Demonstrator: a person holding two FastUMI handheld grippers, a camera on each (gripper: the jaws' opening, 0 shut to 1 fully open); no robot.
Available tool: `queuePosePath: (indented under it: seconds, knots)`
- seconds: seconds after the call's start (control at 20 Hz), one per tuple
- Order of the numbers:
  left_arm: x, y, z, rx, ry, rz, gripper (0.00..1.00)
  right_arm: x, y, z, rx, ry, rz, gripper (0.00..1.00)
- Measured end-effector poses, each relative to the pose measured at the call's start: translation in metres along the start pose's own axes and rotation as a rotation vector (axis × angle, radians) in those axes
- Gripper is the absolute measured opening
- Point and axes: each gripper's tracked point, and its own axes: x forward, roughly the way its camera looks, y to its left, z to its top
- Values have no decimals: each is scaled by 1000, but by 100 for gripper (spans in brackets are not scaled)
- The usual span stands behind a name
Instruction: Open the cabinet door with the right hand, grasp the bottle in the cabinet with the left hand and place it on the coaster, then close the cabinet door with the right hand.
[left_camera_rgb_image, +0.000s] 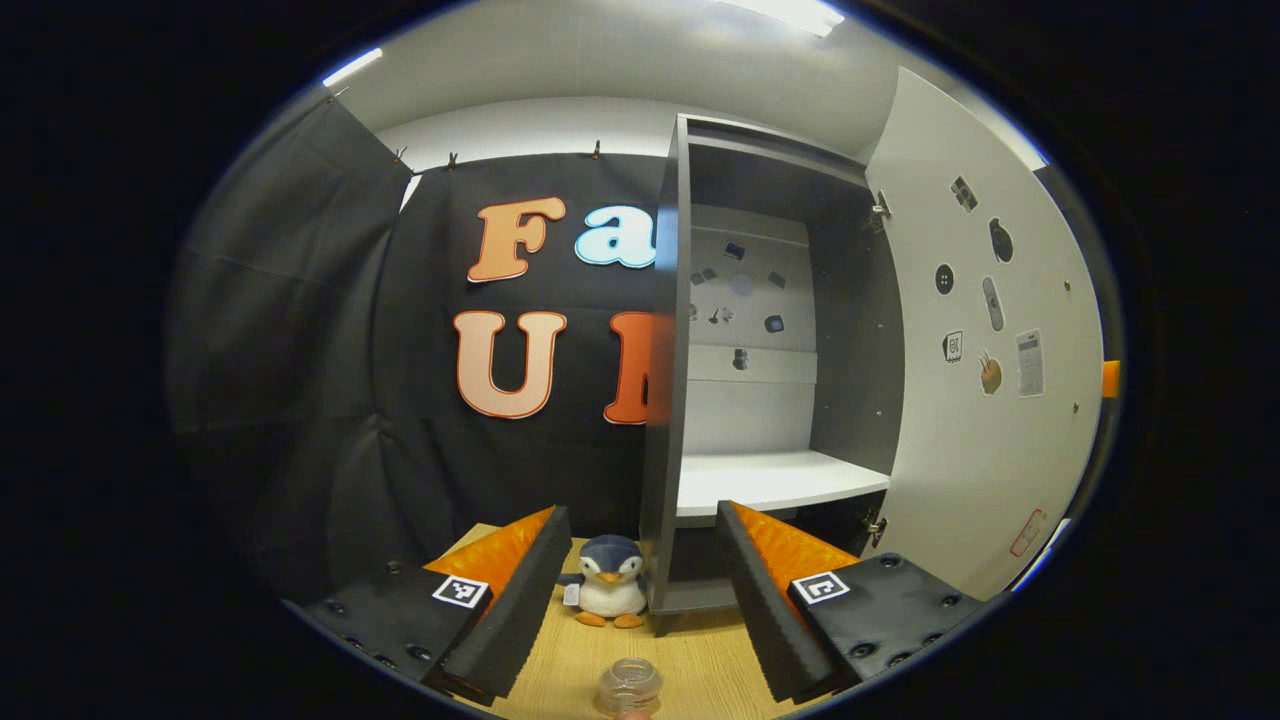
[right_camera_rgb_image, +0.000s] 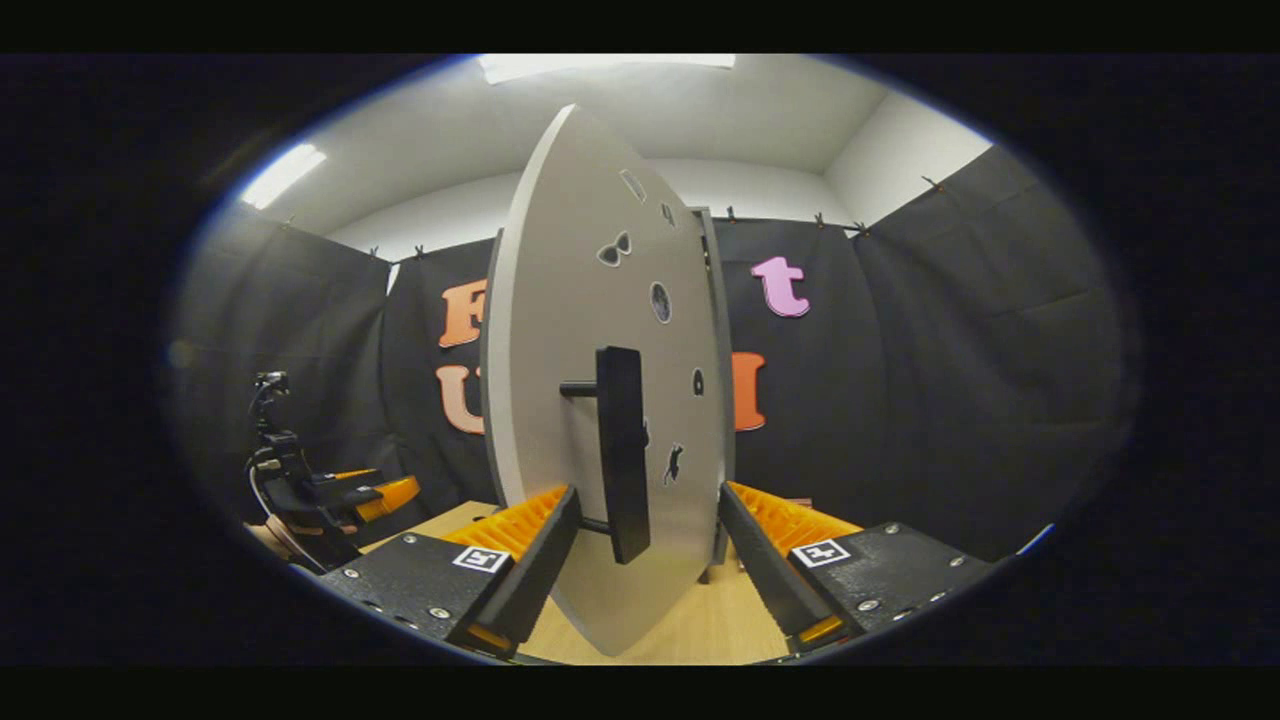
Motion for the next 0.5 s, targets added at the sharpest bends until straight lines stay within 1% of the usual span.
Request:
queuePosePath:
  seconds: [0.05, 0.15, 0.3, 0.35, 0.4, 0.5]
  knots:
    - [4, 6, 0, 0, -1, 2, 94, 12, 3, 0, 10, -2, 14, 87]
    - [13, 18, -2, -4, 4, 7, 95, 27, 25, -3, 29, 0, 56, 87]
    - [29, 36, -7, -5, 8, 14, 95, 54, 72, -4, 77, 4, 154, 87]
    - [35, 42, -9, -2, 12, 15, 95, 58, 89, -6, 86, 8, 172, 94]
    - [40, 47, -11, -1, 16, 16, 95, 67, 92, -7, 80, 9, 171, 87]
    - [49, 60, -13, -2, 16, 18, 95, 76, 94, -11, 49, 24, 165, 87]
